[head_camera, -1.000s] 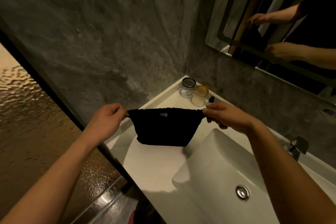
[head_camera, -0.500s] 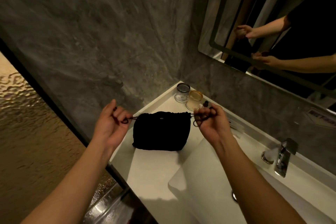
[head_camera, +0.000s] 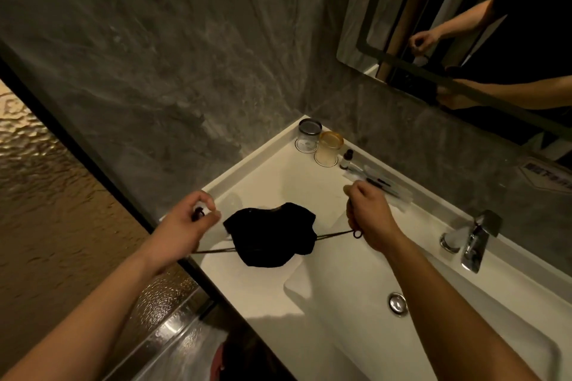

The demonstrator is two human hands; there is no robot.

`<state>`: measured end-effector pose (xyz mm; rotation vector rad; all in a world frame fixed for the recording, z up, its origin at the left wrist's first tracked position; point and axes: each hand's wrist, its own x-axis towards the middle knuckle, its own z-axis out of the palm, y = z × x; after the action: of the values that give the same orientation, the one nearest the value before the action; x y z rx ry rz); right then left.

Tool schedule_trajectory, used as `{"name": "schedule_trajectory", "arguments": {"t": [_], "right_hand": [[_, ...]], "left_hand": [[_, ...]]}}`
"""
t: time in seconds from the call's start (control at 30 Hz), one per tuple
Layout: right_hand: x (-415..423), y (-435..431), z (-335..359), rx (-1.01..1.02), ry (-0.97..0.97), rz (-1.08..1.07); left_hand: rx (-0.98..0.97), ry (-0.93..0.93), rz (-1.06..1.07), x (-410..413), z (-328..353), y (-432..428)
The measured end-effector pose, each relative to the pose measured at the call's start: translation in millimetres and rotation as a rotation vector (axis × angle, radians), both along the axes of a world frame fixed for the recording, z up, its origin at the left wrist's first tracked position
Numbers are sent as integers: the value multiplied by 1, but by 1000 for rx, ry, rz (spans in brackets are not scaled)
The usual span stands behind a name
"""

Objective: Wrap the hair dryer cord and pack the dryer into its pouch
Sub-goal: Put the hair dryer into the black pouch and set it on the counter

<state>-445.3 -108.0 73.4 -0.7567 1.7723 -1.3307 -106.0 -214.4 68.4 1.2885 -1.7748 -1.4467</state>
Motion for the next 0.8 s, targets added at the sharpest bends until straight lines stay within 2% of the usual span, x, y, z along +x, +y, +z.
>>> {"name": "schedule_trajectory", "arguments": {"t": [0.1,0.17,0.23,0.43,0.57,0.7,0.8], "right_hand": [[11,12,-31,131,277,175],[19,21,-49,208,422,281],[27,31,-66,274,463,330],[53,49,-108,384,218,188],[69,52,-118,453,-6,200],[77,51,-131,444,8,280],[84,47,-130,408,-61,308]], "left_hand": [[-135,-269,-139,-1,-35,20],[-90,-344,-156,-8,-55,30],[15,-392,-121,-14,-71,37],[253,-360,48,-26,-111,49],[198,-413,153,-44,-120,63],[209,-507,221,-55,-122,67],[276,-402,250,-60,-126,61]]}}
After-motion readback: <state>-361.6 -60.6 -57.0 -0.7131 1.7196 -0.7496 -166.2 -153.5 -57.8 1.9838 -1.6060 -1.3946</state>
